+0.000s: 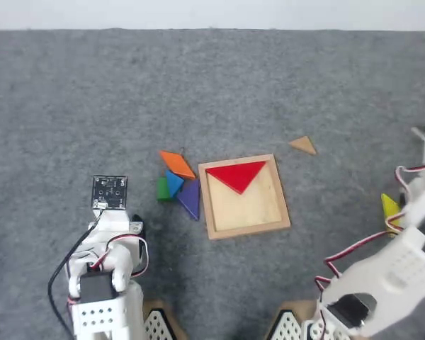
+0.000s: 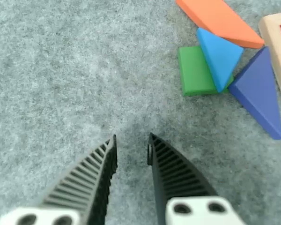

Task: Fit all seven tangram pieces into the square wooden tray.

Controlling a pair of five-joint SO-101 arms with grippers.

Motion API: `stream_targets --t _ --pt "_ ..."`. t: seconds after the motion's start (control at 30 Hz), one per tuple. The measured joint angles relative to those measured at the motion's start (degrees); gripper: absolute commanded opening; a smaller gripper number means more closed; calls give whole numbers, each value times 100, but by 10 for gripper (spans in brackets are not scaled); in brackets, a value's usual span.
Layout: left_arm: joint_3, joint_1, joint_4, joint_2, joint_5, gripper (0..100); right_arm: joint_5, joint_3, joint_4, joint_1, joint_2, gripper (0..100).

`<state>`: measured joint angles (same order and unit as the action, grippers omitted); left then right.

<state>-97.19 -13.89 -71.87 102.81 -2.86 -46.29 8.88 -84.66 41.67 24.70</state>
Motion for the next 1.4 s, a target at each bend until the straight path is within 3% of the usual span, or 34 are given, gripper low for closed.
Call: stream_targets --t 0.13,0.37,0.53,1.0,1.4 --pt "0 0 0 0 0 100 -185 -9 -79 246 -193 236" --pt "0 0 0 0 0 100 -3077 -976 -492 229 -308 406" --pt "0 0 0 0 0 100 -3938 -1556 -237 132 -721 433" --pt "0 0 0 0 0 100 -4114 -2901 1503 -325 -1178 432" --pt "0 0 0 0 0 100 -4114 -2813 1688 -255 -844 408"
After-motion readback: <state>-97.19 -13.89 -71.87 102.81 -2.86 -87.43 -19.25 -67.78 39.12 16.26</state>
